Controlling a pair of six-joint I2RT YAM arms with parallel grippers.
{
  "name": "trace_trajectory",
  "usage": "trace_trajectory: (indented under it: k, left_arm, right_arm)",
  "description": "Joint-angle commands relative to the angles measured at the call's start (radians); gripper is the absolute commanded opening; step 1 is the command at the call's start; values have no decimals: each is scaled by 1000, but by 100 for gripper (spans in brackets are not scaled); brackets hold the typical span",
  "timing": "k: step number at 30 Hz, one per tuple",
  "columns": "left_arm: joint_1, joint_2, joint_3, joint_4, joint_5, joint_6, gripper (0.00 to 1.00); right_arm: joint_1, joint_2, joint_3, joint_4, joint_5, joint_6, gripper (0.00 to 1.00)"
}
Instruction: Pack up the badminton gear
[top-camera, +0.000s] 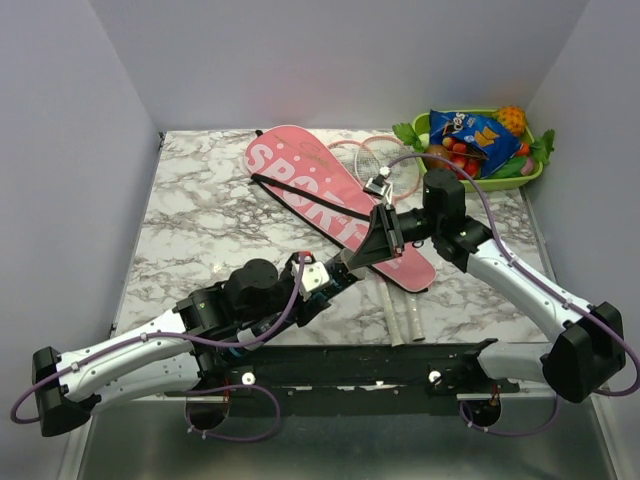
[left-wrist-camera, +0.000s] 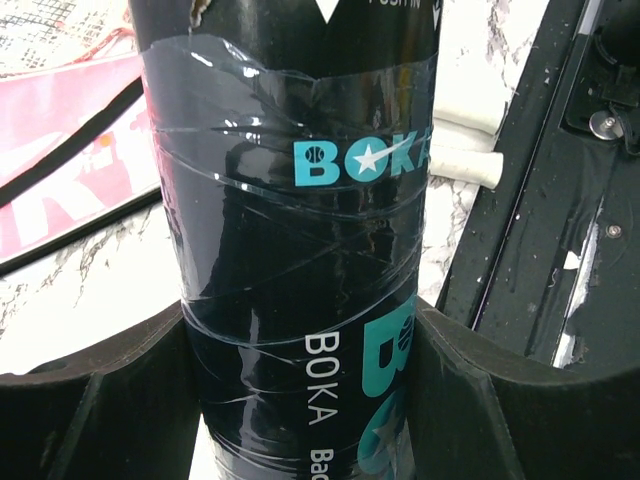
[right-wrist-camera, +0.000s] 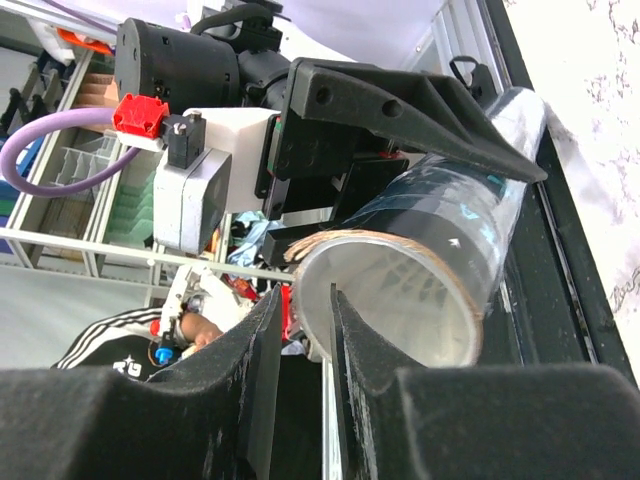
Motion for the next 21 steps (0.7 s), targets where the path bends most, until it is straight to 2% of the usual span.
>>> trace_trajectory:
  k: [1, 6, 10, 12, 13, 14, 16, 17, 21]
  left_arm:
    - [-1, -48, 114, 202, -13, -5, 0]
    - [-1, -71, 132, 201, -19, -5, 0]
    - [-1, -90, 140, 204, -25, -4, 0]
    - [-1, -94, 143, 204, -25, 2, 0]
    - [-1, -99, 144, 204, -25, 5, 0]
    - [-1, -100, 149, 202, -48, 10, 0]
    - [-1, -102, 152, 201, -67, 27, 0]
    - [-1, -103, 157, 196, -70, 32, 0]
    - [-1, -87, 178, 170, -91, 64, 0]
  right_arm:
    - [20, 46, -39, 131, 33, 107, 34]
    - [20, 66, -79, 315, 25, 224, 34]
    - [20, 85, -76, 318, 36, 233, 33]
    - [20, 89, -64, 233, 56, 195, 31]
    - [20, 91, -49, 172, 66, 111, 31]
    - [23, 94, -3, 13, 82, 54, 31]
    - [28, 106, 56, -163, 137, -118, 29]
    - [36, 120, 89, -264, 148, -153, 27]
    - [54, 123, 93, -304, 160, -196, 24]
